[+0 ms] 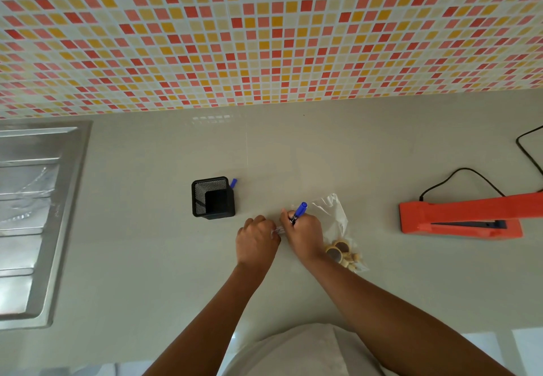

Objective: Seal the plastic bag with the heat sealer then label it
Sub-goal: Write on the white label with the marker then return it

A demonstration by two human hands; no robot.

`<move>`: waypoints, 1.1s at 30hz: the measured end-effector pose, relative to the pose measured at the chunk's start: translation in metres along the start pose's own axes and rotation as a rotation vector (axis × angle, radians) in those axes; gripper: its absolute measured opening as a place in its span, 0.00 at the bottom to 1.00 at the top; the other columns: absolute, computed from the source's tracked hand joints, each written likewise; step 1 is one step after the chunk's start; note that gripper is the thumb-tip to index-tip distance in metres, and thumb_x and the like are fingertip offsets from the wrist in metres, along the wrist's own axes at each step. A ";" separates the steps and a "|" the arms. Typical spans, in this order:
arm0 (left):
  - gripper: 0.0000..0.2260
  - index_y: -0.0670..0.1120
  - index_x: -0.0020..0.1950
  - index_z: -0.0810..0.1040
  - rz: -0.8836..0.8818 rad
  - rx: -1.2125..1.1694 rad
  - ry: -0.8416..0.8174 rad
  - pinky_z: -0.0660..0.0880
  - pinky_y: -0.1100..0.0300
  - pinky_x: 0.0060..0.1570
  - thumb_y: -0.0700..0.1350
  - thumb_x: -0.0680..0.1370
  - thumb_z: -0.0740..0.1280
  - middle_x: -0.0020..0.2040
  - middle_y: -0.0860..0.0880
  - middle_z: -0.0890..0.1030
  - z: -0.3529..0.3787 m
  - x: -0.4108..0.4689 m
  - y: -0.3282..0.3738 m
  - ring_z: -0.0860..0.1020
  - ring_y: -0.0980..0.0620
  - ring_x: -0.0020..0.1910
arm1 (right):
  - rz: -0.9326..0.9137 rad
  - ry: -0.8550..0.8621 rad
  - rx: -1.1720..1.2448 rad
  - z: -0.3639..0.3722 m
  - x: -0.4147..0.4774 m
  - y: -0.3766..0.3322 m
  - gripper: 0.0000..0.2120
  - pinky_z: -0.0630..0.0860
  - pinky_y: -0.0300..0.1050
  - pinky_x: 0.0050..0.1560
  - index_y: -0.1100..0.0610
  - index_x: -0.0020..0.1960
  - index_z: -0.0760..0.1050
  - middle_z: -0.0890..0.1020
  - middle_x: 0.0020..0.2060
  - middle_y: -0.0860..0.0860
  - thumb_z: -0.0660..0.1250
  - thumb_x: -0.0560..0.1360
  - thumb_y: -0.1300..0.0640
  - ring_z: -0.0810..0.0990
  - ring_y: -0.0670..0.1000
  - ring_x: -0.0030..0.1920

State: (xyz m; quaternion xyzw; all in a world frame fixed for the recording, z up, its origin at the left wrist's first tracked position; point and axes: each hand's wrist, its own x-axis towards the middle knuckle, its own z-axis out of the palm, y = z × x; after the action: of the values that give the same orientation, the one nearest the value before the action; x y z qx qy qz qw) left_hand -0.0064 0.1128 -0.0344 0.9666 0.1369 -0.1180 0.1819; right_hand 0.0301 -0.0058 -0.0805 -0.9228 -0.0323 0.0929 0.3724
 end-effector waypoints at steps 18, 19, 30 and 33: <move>0.03 0.44 0.39 0.82 -0.022 -0.135 0.066 0.71 0.59 0.31 0.41 0.72 0.70 0.38 0.47 0.79 -0.003 0.003 0.002 0.78 0.45 0.33 | 0.008 0.140 0.243 -0.008 0.002 -0.001 0.26 0.68 0.56 0.27 0.62 0.30 0.66 0.70 0.22 0.58 0.60 0.79 0.45 0.70 0.59 0.24; 0.02 0.43 0.40 0.81 -0.035 -0.165 0.088 0.71 0.59 0.31 0.40 0.72 0.70 0.40 0.46 0.79 -0.006 0.005 0.002 0.79 0.45 0.32 | 0.019 0.147 0.271 -0.008 0.002 -0.002 0.25 0.68 0.57 0.27 0.61 0.31 0.66 0.70 0.22 0.59 0.60 0.79 0.45 0.70 0.60 0.25; 0.09 0.41 0.55 0.80 -0.064 -0.166 0.100 0.73 0.53 0.39 0.40 0.78 0.64 0.52 0.42 0.77 -0.031 0.045 0.006 0.81 0.39 0.42 | 0.125 0.181 0.385 -0.013 0.007 -0.012 0.23 0.69 0.51 0.30 0.45 0.29 0.65 0.72 0.22 0.44 0.65 0.81 0.56 0.70 0.46 0.26; 0.17 0.38 0.67 0.69 -0.119 -0.164 0.110 0.74 0.53 0.41 0.37 0.78 0.63 0.65 0.37 0.69 -0.034 0.055 0.011 0.80 0.37 0.46 | 0.142 0.169 0.394 -0.013 0.007 -0.012 0.19 0.71 0.50 0.32 0.52 0.32 0.70 0.74 0.23 0.43 0.65 0.81 0.55 0.75 0.48 0.27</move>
State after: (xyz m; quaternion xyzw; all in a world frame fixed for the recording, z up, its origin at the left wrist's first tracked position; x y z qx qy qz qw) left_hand 0.0548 0.1285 -0.0151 0.9437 0.2128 -0.0639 0.2452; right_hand 0.0397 -0.0051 -0.0643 -0.8368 0.0830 0.0460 0.5393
